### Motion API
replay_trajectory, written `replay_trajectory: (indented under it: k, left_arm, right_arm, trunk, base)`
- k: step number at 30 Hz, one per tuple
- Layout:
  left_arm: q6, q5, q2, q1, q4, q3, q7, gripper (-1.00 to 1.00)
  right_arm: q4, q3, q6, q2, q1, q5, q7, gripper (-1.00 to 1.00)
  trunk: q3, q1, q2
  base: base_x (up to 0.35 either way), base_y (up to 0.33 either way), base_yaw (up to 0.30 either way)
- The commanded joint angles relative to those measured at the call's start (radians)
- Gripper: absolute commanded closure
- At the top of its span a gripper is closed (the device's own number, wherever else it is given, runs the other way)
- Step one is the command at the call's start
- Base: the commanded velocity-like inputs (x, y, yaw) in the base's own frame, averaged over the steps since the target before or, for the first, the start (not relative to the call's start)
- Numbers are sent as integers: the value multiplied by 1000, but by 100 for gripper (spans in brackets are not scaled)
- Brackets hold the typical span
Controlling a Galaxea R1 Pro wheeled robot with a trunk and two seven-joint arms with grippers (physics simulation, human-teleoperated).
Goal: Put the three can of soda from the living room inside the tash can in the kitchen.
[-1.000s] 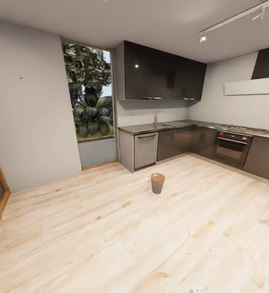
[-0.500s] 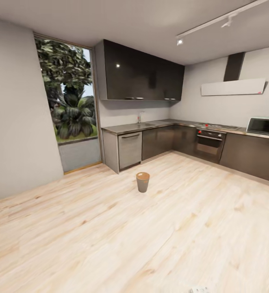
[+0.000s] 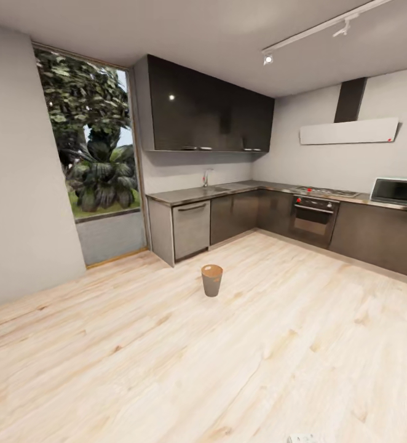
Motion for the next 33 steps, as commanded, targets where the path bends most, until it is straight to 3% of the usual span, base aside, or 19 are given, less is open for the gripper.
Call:
replay_trajectory:
  k: [1, 33]
  left_arm:
    - [0, 0, 0, 0, 0, 0, 0, -100]
    - [0, 0, 0, 0, 0, 0, 0, -100]
  right_arm:
    - [0, 0, 0, 0, 0, 0, 0, -100]
    - [1, 0, 0, 0, 0, 0, 0, -100]
  trunk:
    - [0, 0, 0]
    - [0, 0, 0]
  base:
    - [343, 0, -2]
    - [347, 0, 0]
